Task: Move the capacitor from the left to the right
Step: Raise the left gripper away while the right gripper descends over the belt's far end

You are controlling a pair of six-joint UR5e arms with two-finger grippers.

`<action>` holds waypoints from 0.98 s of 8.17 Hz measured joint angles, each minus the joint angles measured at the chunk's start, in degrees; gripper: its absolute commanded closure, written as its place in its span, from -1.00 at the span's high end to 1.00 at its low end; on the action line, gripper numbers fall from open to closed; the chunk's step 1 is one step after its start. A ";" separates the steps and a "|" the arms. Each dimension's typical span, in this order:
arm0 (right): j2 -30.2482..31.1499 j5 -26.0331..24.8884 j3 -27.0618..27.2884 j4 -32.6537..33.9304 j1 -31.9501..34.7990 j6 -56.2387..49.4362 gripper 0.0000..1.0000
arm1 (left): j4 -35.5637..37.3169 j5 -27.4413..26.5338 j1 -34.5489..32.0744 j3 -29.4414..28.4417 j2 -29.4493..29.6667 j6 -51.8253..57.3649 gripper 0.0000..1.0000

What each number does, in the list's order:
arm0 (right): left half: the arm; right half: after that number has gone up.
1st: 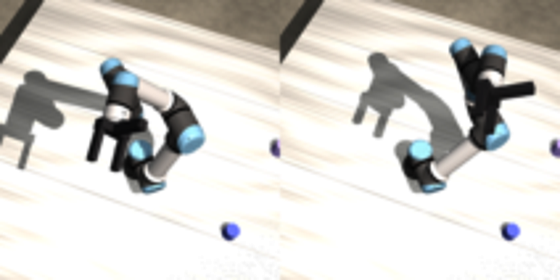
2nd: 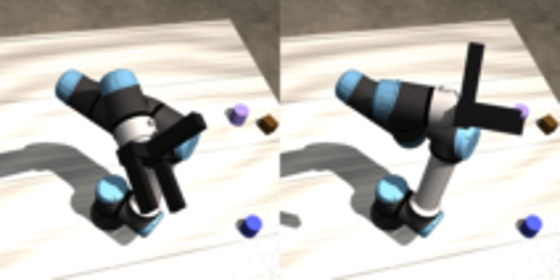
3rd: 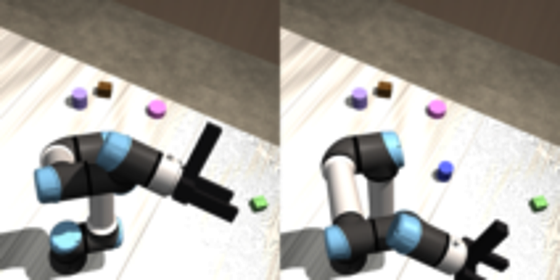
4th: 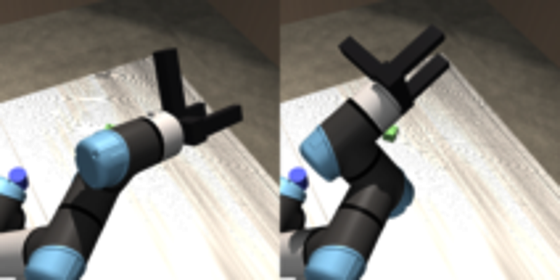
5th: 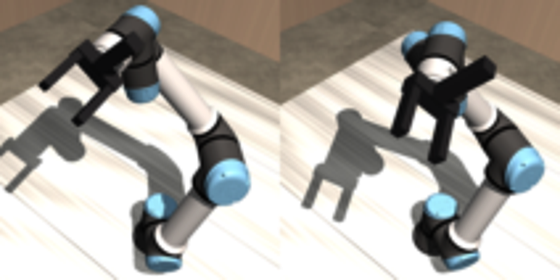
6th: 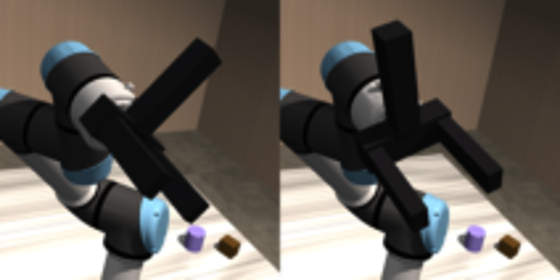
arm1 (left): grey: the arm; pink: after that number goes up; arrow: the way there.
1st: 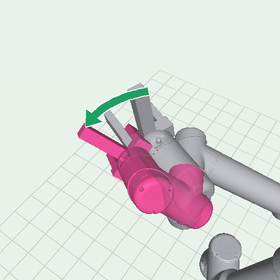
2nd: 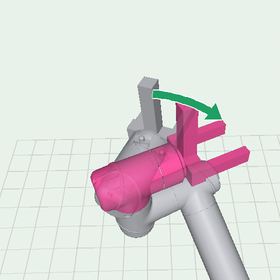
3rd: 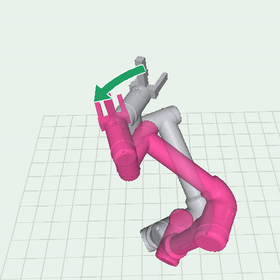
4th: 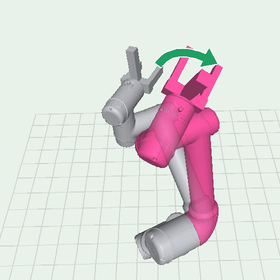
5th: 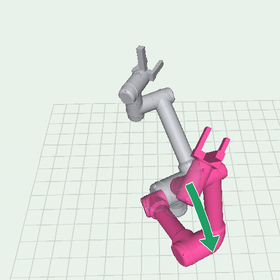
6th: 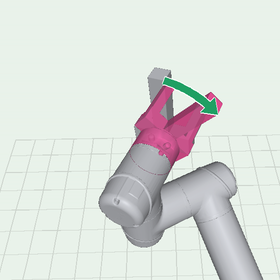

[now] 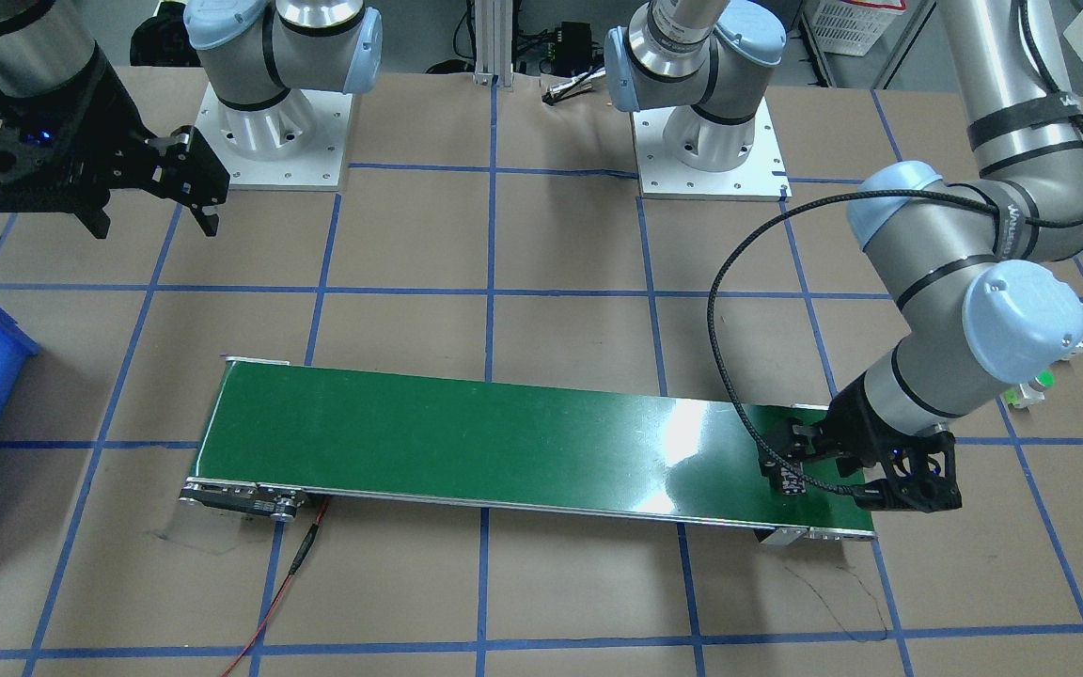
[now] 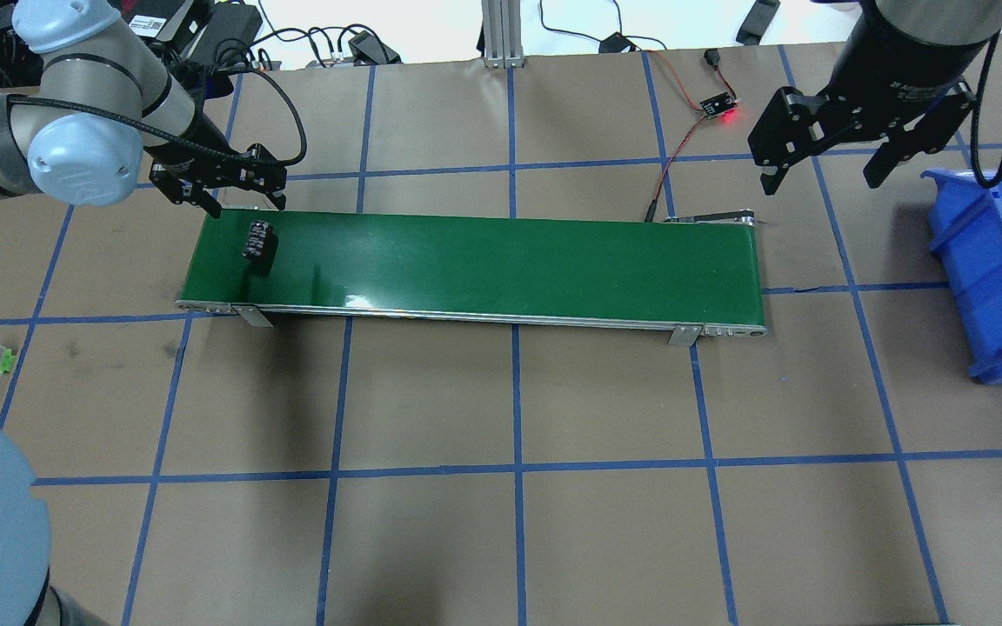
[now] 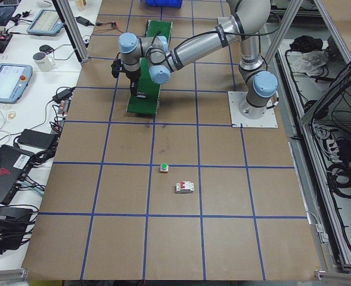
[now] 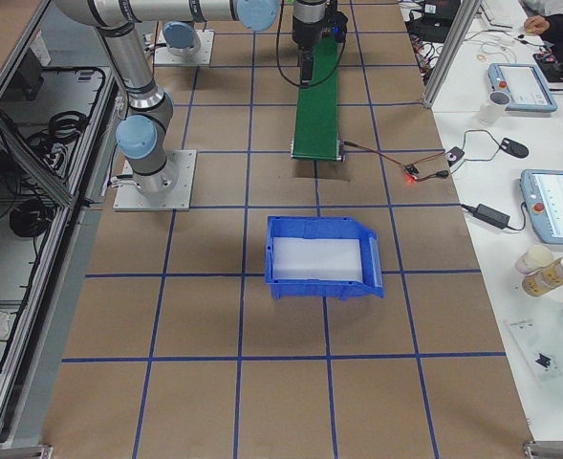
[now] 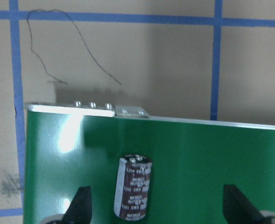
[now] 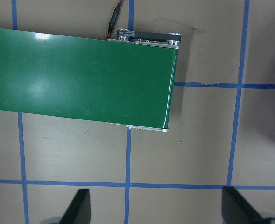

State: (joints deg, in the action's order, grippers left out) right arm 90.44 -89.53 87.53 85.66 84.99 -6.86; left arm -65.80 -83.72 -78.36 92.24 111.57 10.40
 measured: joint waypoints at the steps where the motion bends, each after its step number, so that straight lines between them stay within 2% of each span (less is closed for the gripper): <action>1: -1.10 1.21 0.10 0.58 0.00 -0.11 1.00 | -3.28 -0.07 -0.92 -0.08 -1.87 -2.09 1.00; 3: -3.82 2.67 1.59 3.33 0.00 -0.36 1.00 | -12.90 -0.56 -1.81 -0.95 -6.71 -3.48 1.00; 4: -5.54 3.41 3.41 6.66 0.00 -0.37 1.00 | -17.81 -2.54 -2.12 -2.32 -9.48 -3.67 1.00; 6: -9.17 8.20 7.44 14.34 0.00 -0.38 1.00 | -28.12 -5.24 -2.97 -6.25 -14.48 -3.95 1.00; 8: -12.55 11.02 9.08 17.94 -0.53 -0.32 1.00 | -32.83 -5.75 -5.22 -8.67 -17.61 -5.16 1.00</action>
State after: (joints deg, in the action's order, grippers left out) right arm 77.90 -78.51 96.61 103.60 84.46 -7.19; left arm -98.63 -89.47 -83.58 83.57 93.96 5.24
